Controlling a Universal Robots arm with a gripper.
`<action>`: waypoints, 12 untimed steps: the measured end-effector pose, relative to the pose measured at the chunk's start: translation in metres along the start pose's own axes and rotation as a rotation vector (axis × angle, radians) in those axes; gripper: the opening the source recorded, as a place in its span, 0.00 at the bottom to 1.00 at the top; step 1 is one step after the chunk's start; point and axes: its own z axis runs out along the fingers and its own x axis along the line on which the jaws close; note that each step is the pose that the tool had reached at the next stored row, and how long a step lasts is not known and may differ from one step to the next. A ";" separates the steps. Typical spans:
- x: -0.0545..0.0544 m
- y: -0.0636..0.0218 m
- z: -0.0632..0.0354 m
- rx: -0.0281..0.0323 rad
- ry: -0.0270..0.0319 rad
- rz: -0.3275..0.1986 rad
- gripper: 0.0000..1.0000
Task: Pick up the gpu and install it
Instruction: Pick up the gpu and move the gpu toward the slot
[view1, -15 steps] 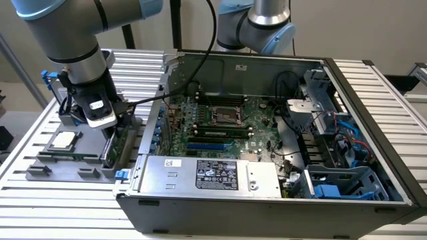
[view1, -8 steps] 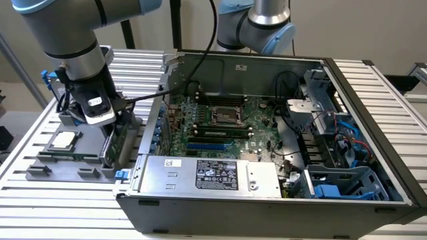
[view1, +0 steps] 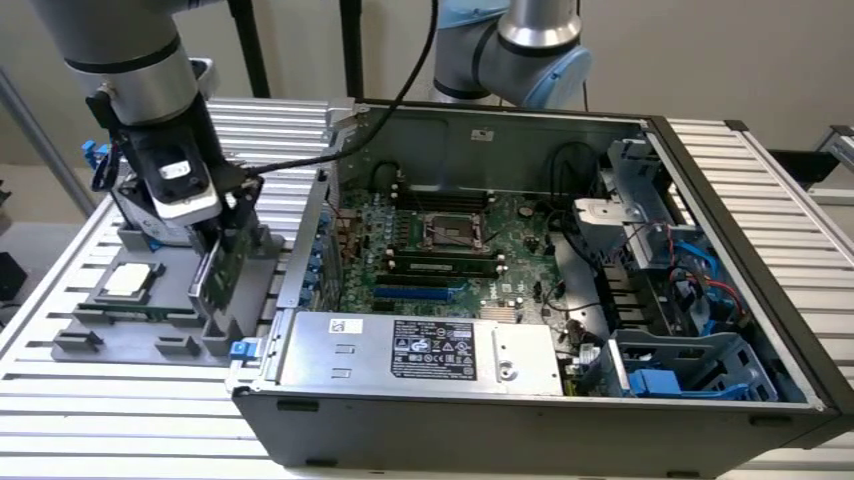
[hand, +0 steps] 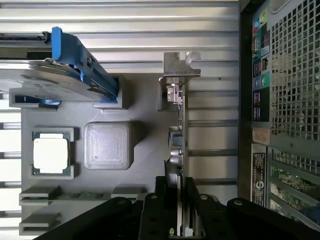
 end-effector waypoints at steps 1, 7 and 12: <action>0.000 0.0002 -0.0045 0.0001 0.0006 0.000 0.00; -0.003 0.0011 -0.0317 0.0001 0.0018 0.000 0.00; -0.010 0.0013 -0.0546 0.0002 0.0028 0.000 0.00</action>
